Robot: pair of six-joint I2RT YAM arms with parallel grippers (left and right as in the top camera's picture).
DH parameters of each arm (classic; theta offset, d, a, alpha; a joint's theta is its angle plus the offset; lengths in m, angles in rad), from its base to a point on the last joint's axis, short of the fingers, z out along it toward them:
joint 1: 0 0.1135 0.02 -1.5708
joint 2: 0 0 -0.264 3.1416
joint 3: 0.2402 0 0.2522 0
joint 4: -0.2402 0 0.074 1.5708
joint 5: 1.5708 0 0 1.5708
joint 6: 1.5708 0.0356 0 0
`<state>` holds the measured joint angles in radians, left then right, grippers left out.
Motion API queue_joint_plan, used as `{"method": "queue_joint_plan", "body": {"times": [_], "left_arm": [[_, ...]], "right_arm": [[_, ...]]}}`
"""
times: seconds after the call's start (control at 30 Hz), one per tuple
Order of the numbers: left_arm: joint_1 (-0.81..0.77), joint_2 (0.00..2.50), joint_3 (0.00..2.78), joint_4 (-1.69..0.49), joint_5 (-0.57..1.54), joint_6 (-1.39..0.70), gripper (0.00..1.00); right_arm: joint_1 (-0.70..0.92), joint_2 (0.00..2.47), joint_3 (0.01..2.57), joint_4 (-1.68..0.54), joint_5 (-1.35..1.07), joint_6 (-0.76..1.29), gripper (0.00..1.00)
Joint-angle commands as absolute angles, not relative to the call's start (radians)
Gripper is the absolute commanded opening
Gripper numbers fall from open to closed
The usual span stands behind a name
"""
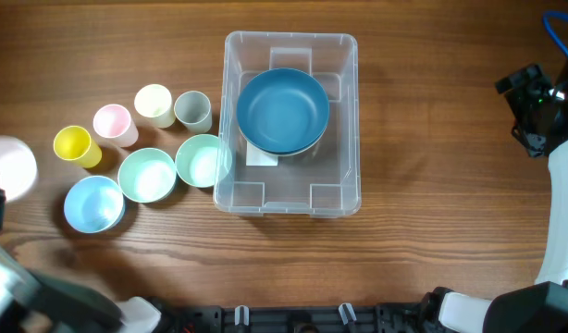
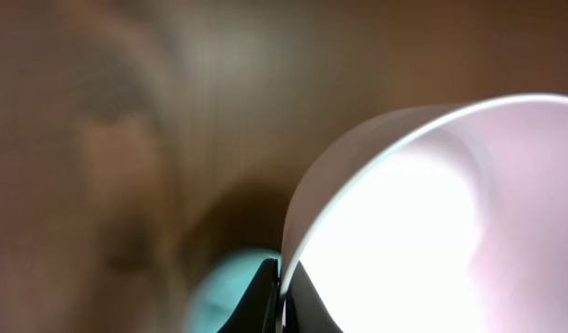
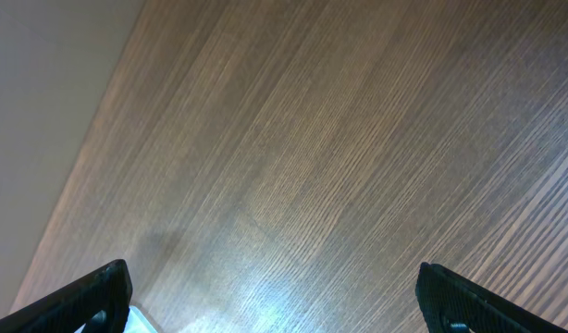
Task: Pack container
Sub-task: 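Grasp the pink bowl with the left gripper and lift it, then place the pink bowl in the container's lower right corner with the left gripper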
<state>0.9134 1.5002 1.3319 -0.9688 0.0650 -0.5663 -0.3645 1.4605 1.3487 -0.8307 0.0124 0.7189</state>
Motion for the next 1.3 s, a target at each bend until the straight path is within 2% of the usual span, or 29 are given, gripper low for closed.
{"method": "queue_joint_plan", "body": {"times": [0.0,0.17,0.33,0.43,0.53,0.8,0.93,1.07,1.1,1.17,1.27], "left_arm": [[0.731,1.289,1.378,-0.976,0.298,-0.476,0.04],[0.239,1.214,1.377,-0.95,0.298,-0.405,0.04],[-0.265,1.336,1.377,-0.87,0.237,-0.335,0.04],[-0.46,1.45,1.377,-0.872,0.151,-0.318,0.04],[-0.58,1.57,1.377,-0.904,0.082,-0.322,0.04],[-0.665,1.741,1.373,-0.933,0.088,-0.347,0.05],[-0.684,1.787,1.373,-0.911,0.089,-0.34,0.12],[-0.678,1.771,1.398,-0.9,0.096,-0.341,0.33],[-0.672,1.757,1.417,-0.916,0.096,-0.345,0.36],[-0.644,1.704,1.483,-0.971,0.091,-0.344,0.49],[-0.554,1.591,1.583,-1.085,0.036,-0.354,0.57]], "right_arm": [[-0.361,1.474,1.346,-0.831,0.022,0.736,0.99],[-0.361,1.474,1.346,-0.831,0.022,0.736,0.99],[-0.361,1.474,1.346,-0.831,0.022,0.736,1.0],[-0.361,1.474,1.346,-0.831,0.022,0.736,1.0],[-0.361,1.474,1.346,-0.831,0.022,0.736,1.0],[-0.361,1.474,1.346,-0.831,0.022,0.736,1.0],[-0.361,1.474,1.346,-0.831,0.022,0.736,1.0],[-0.361,1.474,1.346,-0.831,0.022,0.736,0.99],[-0.361,1.474,1.346,-0.831,0.022,0.736,1.0],[-0.361,1.474,1.346,-0.831,0.022,0.736,1.0],[-0.361,1.474,1.346,-0.831,0.022,0.736,1.0]]}}
